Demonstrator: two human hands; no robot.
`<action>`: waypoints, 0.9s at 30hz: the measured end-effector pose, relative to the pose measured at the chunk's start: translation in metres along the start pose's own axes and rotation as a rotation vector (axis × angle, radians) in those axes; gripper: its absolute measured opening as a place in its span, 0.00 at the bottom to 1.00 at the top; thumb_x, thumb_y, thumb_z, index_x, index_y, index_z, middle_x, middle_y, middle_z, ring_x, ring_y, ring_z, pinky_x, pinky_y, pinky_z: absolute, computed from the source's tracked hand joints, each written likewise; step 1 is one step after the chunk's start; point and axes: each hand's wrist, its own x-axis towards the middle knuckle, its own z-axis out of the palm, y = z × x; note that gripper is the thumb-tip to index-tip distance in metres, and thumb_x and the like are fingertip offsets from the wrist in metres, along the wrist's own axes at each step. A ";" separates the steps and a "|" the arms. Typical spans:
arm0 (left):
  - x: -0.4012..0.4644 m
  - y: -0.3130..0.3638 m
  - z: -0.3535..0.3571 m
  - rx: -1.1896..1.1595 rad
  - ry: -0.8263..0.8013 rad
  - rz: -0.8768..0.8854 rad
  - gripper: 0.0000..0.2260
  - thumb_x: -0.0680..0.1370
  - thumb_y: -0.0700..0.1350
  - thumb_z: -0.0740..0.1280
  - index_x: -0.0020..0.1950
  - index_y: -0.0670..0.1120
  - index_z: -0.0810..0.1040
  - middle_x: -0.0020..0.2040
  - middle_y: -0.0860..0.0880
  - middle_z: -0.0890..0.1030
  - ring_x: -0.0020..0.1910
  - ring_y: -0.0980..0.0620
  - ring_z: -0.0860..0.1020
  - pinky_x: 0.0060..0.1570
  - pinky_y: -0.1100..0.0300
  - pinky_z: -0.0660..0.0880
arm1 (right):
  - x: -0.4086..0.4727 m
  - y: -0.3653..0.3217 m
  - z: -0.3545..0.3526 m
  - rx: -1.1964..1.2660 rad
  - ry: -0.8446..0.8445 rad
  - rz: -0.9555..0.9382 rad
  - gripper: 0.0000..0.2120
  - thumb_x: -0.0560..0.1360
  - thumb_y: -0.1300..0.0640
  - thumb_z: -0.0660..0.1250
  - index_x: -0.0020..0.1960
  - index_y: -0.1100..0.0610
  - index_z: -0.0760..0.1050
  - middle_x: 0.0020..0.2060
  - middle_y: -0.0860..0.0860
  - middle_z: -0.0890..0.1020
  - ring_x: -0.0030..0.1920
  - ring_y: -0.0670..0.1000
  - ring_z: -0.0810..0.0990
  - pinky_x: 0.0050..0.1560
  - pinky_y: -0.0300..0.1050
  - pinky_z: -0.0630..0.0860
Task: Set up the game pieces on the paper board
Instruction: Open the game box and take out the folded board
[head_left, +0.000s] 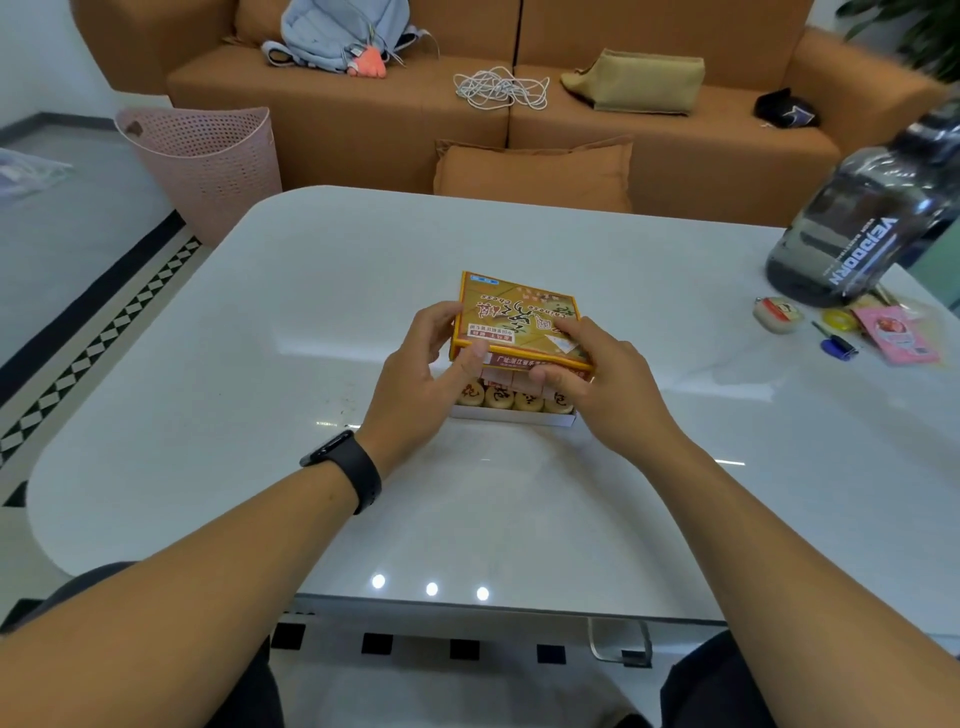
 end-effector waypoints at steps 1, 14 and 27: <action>0.001 0.000 -0.001 0.011 0.004 0.009 0.18 0.82 0.52 0.67 0.71 0.54 0.70 0.66 0.60 0.79 0.68 0.60 0.75 0.70 0.52 0.72 | 0.001 0.000 -0.001 -0.005 0.002 -0.019 0.28 0.77 0.42 0.70 0.74 0.47 0.69 0.60 0.40 0.76 0.62 0.52 0.70 0.60 0.47 0.71; 0.013 0.008 -0.017 0.351 0.047 0.306 0.25 0.83 0.54 0.62 0.80 0.53 0.63 0.69 0.50 0.73 0.68 0.57 0.69 0.58 0.78 0.66 | 0.000 -0.024 -0.011 0.424 0.282 0.006 0.24 0.72 0.38 0.72 0.66 0.42 0.73 0.59 0.45 0.81 0.58 0.50 0.82 0.55 0.43 0.82; 0.014 0.019 -0.027 0.151 0.406 0.242 0.16 0.84 0.50 0.63 0.67 0.44 0.80 0.53 0.52 0.82 0.51 0.60 0.78 0.49 0.71 0.73 | 0.003 -0.022 -0.002 0.173 0.309 -0.170 0.17 0.83 0.59 0.63 0.72 0.50 0.74 0.58 0.44 0.81 0.54 0.45 0.80 0.53 0.43 0.80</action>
